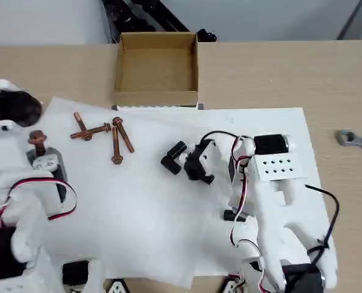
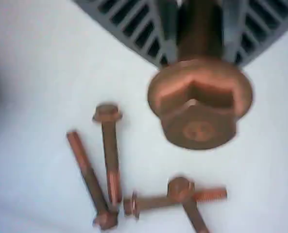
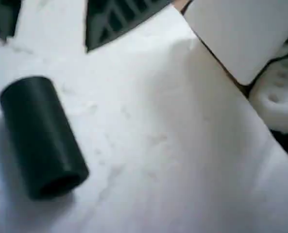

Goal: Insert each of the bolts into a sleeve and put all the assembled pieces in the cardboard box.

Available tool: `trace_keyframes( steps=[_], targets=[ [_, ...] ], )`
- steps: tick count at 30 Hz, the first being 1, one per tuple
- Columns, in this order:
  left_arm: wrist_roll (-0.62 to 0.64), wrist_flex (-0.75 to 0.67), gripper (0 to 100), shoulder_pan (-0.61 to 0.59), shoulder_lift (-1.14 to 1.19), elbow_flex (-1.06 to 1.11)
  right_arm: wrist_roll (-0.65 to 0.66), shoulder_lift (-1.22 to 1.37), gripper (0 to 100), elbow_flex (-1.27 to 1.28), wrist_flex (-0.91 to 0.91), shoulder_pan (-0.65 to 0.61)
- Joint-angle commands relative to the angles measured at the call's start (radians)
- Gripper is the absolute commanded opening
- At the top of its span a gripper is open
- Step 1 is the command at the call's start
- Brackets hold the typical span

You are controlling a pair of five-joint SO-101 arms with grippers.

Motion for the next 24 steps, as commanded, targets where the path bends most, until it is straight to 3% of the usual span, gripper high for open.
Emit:
trace_keyframes(
  steps=[1, 7, 12, 20, 24],
  targets=[
    [-0.017, -0.012, 1, 0.005, -0.041, 0.084, 0.054, -0.031, 8.4, 0.048, -0.076, 0.005],
    [-0.04, -0.012, 1, 0.009, -0.129, 0.134, 0.092, -0.035, 8.8, 0.166, -0.211, 0.004],
    [-0.118, -0.018, 1, 0.005, -0.161, 0.134, 0.13, -0.041, 15.6, 0.203, -0.242, -0.004],
    [-0.12, -0.018, 1, 0.006, -0.164, 0.136, 0.19, -0.035, 19.5, 0.215, -0.248, -0.114],
    [-0.12, -0.018, 1, 0.006, -0.166, 0.136, 0.229, -0.033, 19.5, 0.269, -0.325, -0.111]
  ],
)
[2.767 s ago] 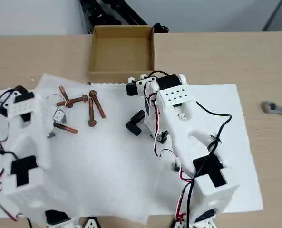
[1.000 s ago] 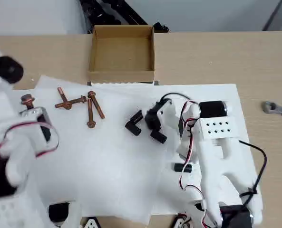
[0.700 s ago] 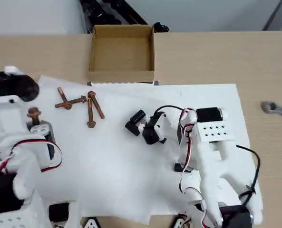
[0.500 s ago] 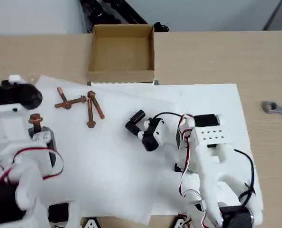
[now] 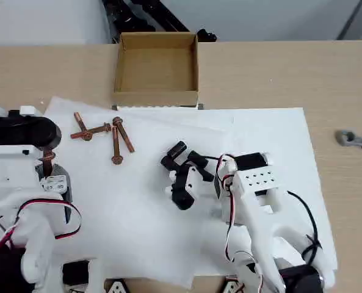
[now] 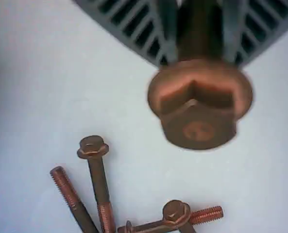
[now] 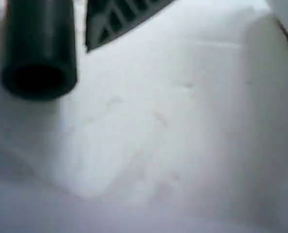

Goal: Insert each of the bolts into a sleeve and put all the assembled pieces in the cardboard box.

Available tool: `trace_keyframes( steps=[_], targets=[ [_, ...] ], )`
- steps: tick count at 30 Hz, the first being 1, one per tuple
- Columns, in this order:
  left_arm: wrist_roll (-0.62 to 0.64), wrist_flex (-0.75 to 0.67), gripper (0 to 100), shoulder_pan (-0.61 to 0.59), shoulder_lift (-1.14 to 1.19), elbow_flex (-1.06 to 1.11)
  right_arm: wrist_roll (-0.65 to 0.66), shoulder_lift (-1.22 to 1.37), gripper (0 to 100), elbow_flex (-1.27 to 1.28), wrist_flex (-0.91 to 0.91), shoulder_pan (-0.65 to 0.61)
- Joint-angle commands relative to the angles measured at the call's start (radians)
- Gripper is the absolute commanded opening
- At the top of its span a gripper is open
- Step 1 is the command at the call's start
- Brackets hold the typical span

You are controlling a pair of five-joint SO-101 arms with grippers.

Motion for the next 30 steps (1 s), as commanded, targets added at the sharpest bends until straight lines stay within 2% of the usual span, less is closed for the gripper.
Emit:
trace_keyframes(
  steps=[1, 12, 22, 30],
  targets=[
    [-0.008, -0.018, 1, 0.002, -0.006, -0.004, 0.043, -0.021, 19.5, 0.054, -0.077, 0.001],
    [-0.006, -0.018, 1, 0.0, -0.006, -0.004, 0.046, -0.021, 19.4, 0.287, -0.395, 0.024],
    [-0.006, -0.014, 1, 0.0, -0.006, -0.004, 0.046, -0.021, 19.3, 0.293, -0.389, 0.025],
    [-0.006, -0.012, 1, -0.002, -0.006, -0.004, 0.048, -0.019, 19.3, 0.302, -0.291, 0.025]
  ],
)
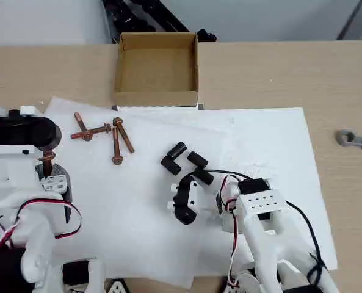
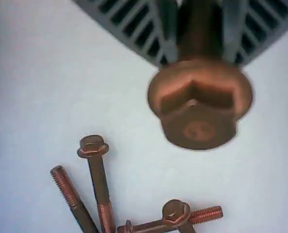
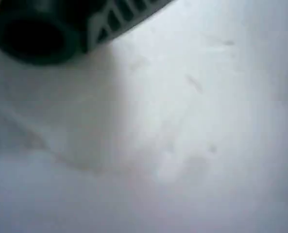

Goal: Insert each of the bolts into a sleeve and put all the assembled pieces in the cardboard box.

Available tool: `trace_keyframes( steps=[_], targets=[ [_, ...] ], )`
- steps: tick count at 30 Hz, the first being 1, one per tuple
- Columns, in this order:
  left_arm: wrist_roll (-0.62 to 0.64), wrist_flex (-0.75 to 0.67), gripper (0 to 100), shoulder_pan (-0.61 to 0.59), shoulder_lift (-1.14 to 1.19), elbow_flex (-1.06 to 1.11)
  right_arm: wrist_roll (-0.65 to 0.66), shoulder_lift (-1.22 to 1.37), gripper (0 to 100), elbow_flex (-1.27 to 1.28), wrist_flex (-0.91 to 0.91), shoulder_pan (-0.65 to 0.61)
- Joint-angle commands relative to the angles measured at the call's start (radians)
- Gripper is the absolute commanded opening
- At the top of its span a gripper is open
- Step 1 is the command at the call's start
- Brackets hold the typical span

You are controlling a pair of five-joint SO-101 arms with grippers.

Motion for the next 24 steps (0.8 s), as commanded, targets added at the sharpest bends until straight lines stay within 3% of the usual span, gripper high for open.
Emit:
trace_keyframes(
  steps=[1, 4, 10, 17, 24],
  targets=[
    [-0.006, -0.012, 1, -0.002, -0.006, -0.004, 0.012, 0.013, 19.3, 0.041, 0.001, 0.01],
    [-0.006, -0.012, 1, -0.002, -0.006, -0.004, 0.011, 0.013, 18.2, 0.043, 0.001, 0.01],
    [-0.006, -0.012, 1, -0.002, -0.006, -0.004, 0.006, 0.013, 0.0, 0.057, 0.007, 0.012],
    [-0.006, -0.014, 1, -0.002, -0.006, -0.004, -0.009, 0.002, 0.2, 0.052, 0.007, 0.012],
    [-0.006, -0.018, 1, -0.002, -0.008, -0.008, -0.236, -0.111, 0.2, -0.129, 0.008, 0.117]
  ],
)
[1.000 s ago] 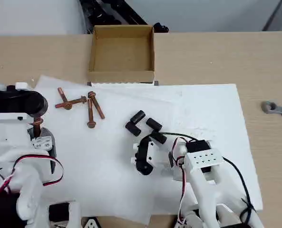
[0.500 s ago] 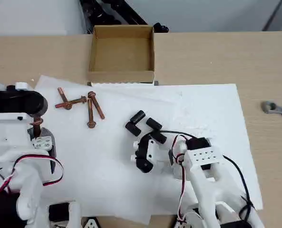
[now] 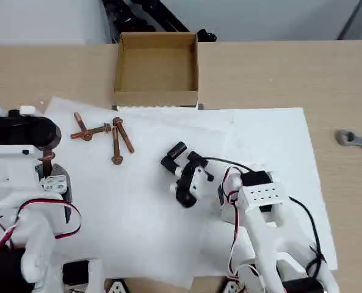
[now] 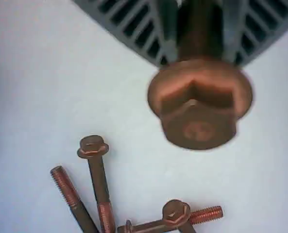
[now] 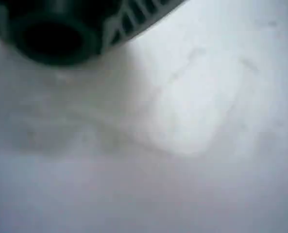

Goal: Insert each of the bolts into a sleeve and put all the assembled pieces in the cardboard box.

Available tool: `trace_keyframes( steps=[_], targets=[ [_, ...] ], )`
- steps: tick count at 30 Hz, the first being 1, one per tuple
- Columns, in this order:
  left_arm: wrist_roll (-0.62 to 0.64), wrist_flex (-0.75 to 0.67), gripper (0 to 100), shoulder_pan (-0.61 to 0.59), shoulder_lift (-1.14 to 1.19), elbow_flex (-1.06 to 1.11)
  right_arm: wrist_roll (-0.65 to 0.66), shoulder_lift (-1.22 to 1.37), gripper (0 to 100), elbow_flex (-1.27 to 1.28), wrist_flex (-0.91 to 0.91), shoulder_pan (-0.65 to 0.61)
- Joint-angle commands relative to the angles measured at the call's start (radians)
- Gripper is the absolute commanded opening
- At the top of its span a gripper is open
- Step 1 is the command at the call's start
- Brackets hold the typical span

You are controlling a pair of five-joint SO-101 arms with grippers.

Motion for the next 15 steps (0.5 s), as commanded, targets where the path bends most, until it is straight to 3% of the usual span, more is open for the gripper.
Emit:
trace_keyframes(
  steps=[1, 11, 15],
  targets=[
    [-0.006, -0.018, 1, -0.002, -0.008, -0.01, -0.094, -0.11, 0.2, -0.095, 0.004, 0.087],
    [0.092, -0.127, 1, 0.006, -0.008, -0.004, -0.338, -0.71, 0.2, -0.13, -0.174, 0.062],
    [0.092, -0.172, 1, 0.006, -0.008, -0.002, -0.546, -0.868, 0.3, -0.121, -0.153, 0.007]
  ],
)
